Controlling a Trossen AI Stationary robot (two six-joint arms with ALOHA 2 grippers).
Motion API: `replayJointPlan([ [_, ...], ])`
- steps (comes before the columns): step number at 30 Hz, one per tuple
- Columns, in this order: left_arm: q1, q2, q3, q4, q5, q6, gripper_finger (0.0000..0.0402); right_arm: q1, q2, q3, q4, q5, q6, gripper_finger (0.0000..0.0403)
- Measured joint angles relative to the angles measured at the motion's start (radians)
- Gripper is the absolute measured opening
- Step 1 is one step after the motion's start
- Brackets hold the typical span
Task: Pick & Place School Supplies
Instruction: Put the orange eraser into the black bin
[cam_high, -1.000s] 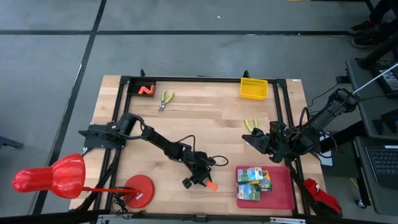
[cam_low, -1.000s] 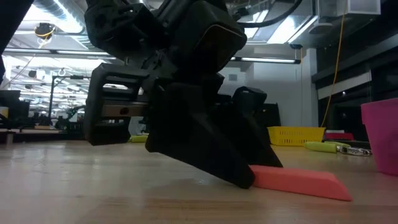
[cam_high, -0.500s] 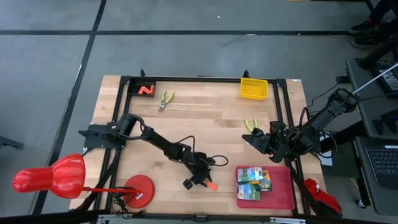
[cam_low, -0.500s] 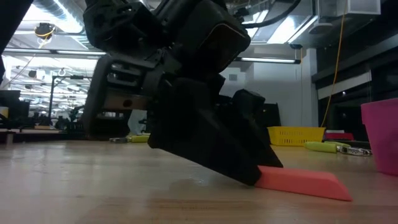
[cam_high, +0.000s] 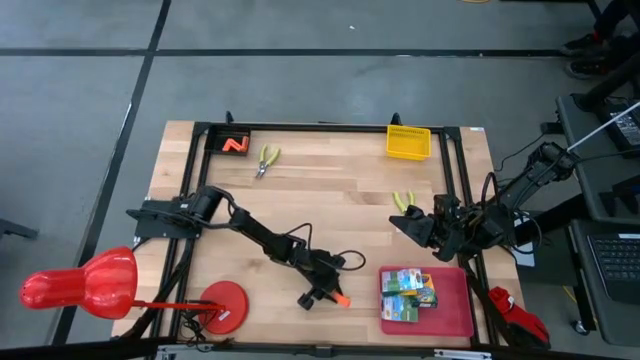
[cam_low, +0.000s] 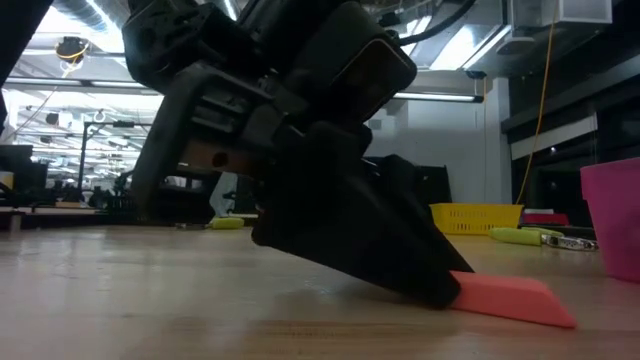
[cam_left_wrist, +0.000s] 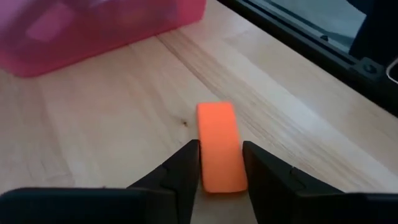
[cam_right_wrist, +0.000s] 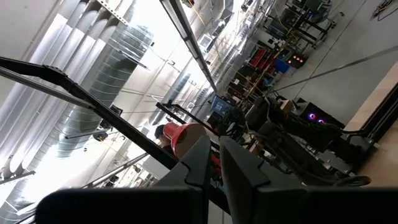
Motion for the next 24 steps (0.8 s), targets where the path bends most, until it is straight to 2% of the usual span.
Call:
replayJointPlan([
  [6,0.014,0.0,0.0,0.012,-0.003,-0.08,0.0084,0.0,0.0,0.0,0.0,-0.009,0.0,0.0038],
  [9,0.024,0.002,-0.001,0.032,-0.02,-0.115,0.0078,0.0,0.0,0.0,0.0,-0.012,0.0,0.0038],
  [14,0.051,-0.001,-0.001,0.039,-0.126,-0.174,0.0087,0.0,0.0,0.01,-0.002,-0.013,-0.006,0.0039],
  [24,0.173,-0.021,0.036,0.039,-0.277,-0.301,0.0082,-0.001,0.014,0.135,-0.051,-0.072,-0.157,0.0039],
])
